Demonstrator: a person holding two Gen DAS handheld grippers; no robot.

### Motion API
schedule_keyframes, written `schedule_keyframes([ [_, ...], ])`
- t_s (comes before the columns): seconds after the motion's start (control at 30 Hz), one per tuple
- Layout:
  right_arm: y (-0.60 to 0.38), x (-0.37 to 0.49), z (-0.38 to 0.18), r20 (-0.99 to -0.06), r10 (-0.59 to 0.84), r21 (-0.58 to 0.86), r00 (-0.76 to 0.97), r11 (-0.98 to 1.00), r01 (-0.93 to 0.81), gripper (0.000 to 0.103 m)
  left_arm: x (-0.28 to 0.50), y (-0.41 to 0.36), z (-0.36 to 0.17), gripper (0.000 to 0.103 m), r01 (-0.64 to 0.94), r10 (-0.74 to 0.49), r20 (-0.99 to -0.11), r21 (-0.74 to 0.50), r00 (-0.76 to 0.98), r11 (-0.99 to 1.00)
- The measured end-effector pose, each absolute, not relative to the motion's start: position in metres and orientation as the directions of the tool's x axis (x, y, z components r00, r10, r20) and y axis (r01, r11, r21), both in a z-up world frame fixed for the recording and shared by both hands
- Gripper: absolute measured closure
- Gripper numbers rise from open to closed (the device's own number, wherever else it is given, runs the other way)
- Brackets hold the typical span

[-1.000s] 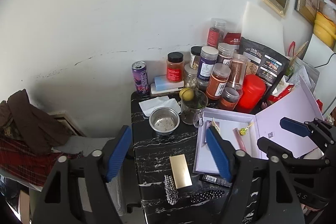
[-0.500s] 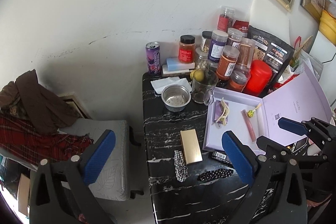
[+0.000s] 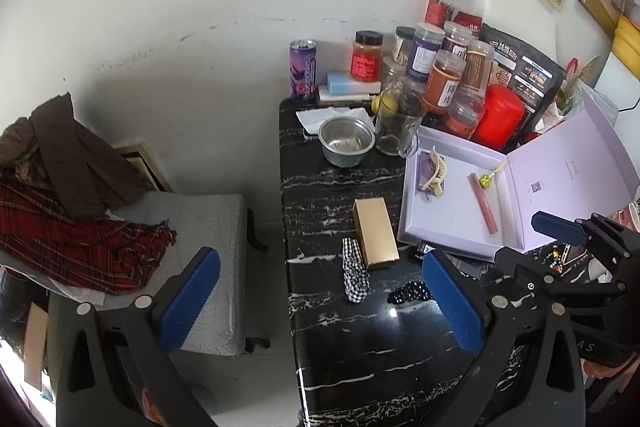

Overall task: Organize rigid objects
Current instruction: 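Raise both grippers out of the white box and back over the table, then lower the right gripper onto the polka-dot scrunchie while the left moves to the gingham scrunchie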

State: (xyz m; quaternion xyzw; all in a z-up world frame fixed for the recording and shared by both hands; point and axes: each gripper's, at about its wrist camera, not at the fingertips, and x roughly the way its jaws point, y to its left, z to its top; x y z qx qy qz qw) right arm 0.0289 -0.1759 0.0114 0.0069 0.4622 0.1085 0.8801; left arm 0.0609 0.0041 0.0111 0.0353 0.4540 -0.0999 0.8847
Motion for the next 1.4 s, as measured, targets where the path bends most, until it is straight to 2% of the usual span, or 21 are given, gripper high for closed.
schedule_keyframes([
  [0.13, -0.174, 0.027, -0.002, -0.83, 0.206, 0.128, 0.518, 0.975, -0.182, 0.038, 0.061, 0.002, -0.002, 0.0, 0.228, -0.154, -0.823, -0.031, 0.547, 0.973],
  [0.57, -0.176, 0.038, -0.049, -0.877, 0.213, 0.17, 0.43, 0.976, -0.138, 0.021, 0.078, 0.002, -0.048, 0.0, 0.251, -0.181, -0.873, -0.07, 0.453, 0.965],
  [0.63, -0.175, 0.042, -0.059, -0.888, 0.212, 0.174, 0.408, 0.976, -0.128, 0.014, 0.082, 0.003, -0.056, 0.0, 0.25, -0.178, -0.88, -0.071, 0.441, 0.966],
  [0.7, -0.174, 0.046, -0.069, -0.901, 0.207, 0.176, 0.381, 0.978, -0.115, 0.0, 0.087, 0.003, -0.063, 0.0, 0.248, -0.173, -0.888, -0.069, 0.427, 0.966],
  [1.07, -0.179, 0.062, -0.132, -0.94, 0.161, 0.175, 0.302, 0.984, 0.018, 0.0, 0.102, 0.001, -0.097, 0.0, 0.252, -0.186, -0.911, -0.095, 0.367, 0.963],
  [1.4, -0.178, 0.074, -0.17, -0.959, 0.133, 0.148, 0.251, 0.988, 0.043, 0.0, 0.113, -0.006, -0.117, 0.0, 0.263, -0.217, -0.919, -0.131, 0.33, 0.956],
])
